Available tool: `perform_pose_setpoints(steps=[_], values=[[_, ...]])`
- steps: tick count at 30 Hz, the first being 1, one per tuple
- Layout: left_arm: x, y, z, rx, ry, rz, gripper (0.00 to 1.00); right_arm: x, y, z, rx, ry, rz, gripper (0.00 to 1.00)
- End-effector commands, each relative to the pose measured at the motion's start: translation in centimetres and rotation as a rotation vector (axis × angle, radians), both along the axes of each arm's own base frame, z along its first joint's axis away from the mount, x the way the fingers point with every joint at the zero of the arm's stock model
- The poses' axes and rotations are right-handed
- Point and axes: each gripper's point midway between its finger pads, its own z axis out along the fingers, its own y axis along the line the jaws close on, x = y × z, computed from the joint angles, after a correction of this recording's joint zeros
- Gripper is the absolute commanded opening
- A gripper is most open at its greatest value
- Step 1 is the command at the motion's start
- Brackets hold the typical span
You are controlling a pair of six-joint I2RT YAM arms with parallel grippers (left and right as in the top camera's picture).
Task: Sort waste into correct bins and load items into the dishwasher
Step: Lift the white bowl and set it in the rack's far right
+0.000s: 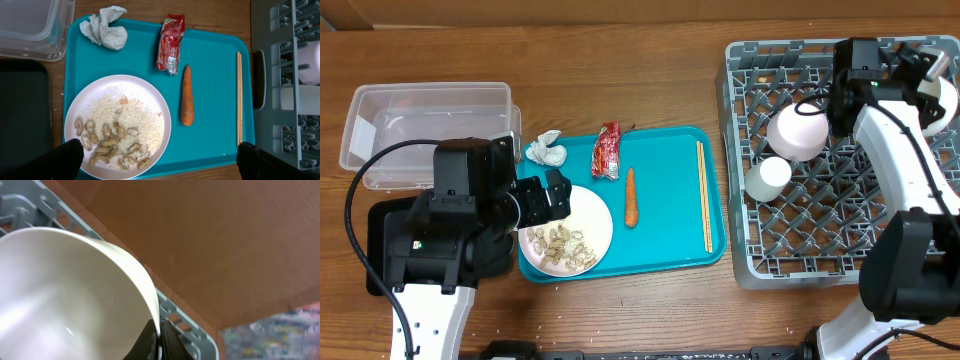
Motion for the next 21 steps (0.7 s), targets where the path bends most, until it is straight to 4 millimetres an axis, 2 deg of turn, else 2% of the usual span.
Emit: perform_pose_setpoints(steps=[1, 6, 10, 17, 20, 21], values=[[0.4, 0.2, 0.6, 0.01, -0.02, -0.001, 1.0, 0.6, -0.1, -0.9, -0.033, 0.137, 0.028, 0.04], [0.4, 0.2, 0.6, 0.01, -0.02, -0.001, 1.0, 1.1, -0.1, -3.4, -0.041, 0.212, 0.025, 0.04], [0.4, 0.2, 0.6, 0.01, -0.02, -0.001, 1.0, 1.5, 0.4, -4.1, -0.041, 0.23, 0.038, 0.04], [0.4, 0.2, 0.6, 0.01, -0.02, -0.001, 1.0, 3.2, 5.0, -4.3, -0.043, 0.235, 0.153, 0.06], [0.4, 0.2, 0.6, 0.01, -0.02, -0.001, 1.0, 3.8, 7.5, -4.3, -0.052, 0.251, 0.215, 0.43], [0.4, 0.2, 0.6, 0.01, -0.02, -0.001, 1.0, 3.9, 8.3, -4.3, -0.054, 0.256, 0.233, 0.53]])
